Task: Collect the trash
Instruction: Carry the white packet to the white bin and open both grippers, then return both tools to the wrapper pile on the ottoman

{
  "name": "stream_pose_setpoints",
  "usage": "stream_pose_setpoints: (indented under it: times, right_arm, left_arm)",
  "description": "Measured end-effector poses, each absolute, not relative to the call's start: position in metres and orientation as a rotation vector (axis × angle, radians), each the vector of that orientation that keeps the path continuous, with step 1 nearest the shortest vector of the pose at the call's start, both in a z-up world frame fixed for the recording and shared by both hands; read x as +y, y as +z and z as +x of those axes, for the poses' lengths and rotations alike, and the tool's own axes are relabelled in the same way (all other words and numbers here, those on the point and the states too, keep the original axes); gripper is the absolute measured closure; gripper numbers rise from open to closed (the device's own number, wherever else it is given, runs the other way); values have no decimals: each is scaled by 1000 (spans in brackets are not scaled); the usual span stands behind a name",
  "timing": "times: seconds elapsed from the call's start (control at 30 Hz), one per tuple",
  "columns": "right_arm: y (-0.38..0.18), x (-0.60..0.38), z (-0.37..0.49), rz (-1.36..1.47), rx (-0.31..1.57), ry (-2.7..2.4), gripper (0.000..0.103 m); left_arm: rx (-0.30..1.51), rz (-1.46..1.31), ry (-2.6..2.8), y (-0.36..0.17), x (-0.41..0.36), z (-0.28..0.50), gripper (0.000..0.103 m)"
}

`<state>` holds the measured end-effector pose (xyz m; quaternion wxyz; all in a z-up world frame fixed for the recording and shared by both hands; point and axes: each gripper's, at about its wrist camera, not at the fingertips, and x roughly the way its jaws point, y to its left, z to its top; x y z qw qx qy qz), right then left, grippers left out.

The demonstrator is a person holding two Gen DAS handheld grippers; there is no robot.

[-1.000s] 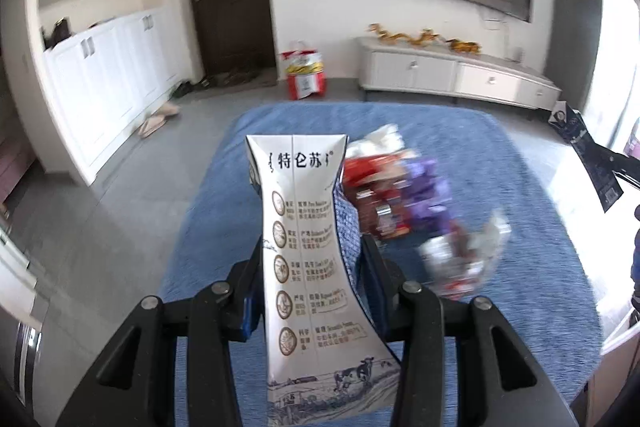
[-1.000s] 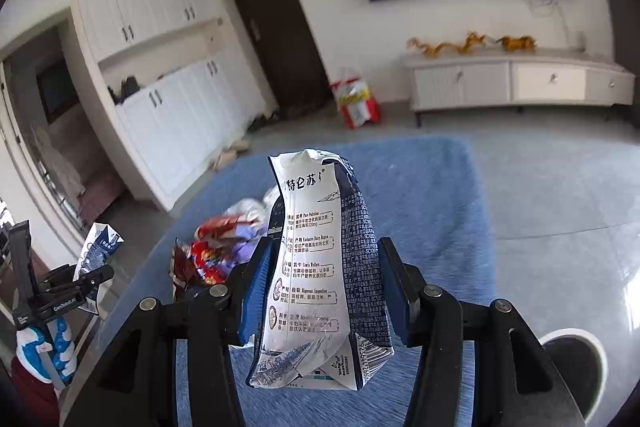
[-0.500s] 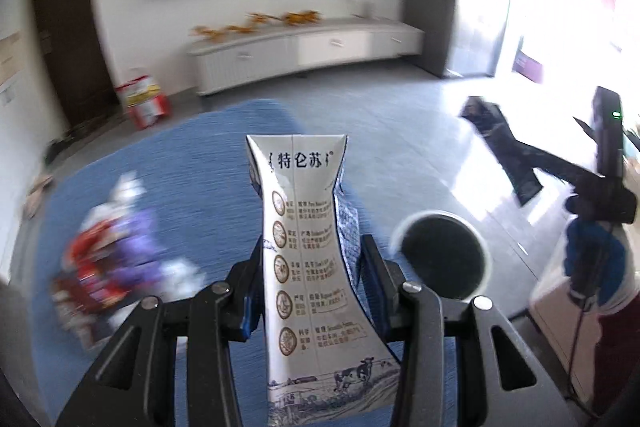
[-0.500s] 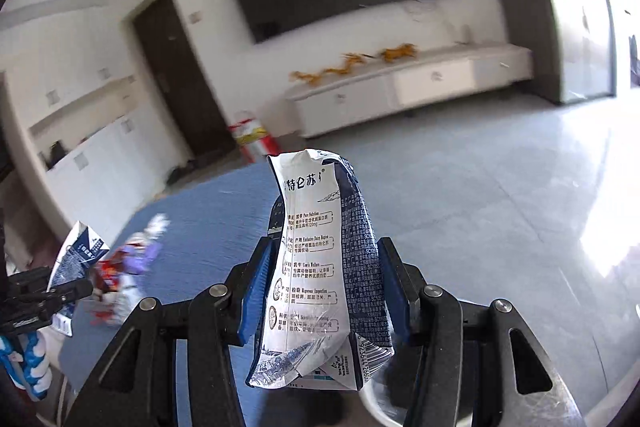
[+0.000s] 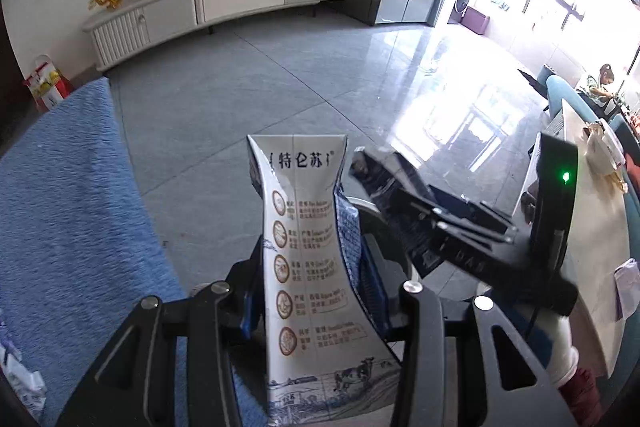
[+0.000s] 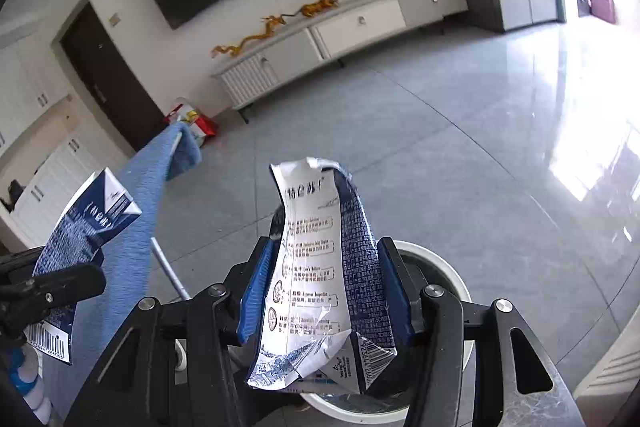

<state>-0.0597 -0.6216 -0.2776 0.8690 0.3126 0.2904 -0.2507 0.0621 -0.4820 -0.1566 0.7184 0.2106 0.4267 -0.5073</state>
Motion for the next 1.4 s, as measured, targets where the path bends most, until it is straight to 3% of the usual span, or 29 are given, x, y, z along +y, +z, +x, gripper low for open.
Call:
stream_pose_setpoints:
  times: [0.17,0.3,0.5,0.73,1.17,1.3,1.4]
  right_arm:
    - [-306,-633,-59,674,657,-562,54]
    - [-321,-640,-66,688,682,-621,53]
    - [-306,-645,-95,704,641,-712,48]
    - [-241,-622,-121,644,519,-744,34]
    - [-80,-523,-124,465,243,-565,23]
    - [-52,-495,-126,448,173,-499,21]
    - [-36,-472,-115,431,153,-440,20]
  left_arm:
    - [1011,410,-1151,-174,-504,67,61]
    - [1079,340,-1168,-188,-518,79,47]
    - [1075,268,-1170,-174,-508,88,47]
    - [908,184,-1137,-121,-460,96,47]
    - [628,73,-969,-14,-308,95,47]
    - [564,17,-872,10,-237,102,35]
    - [518,0,-794,28,-178,110,34]
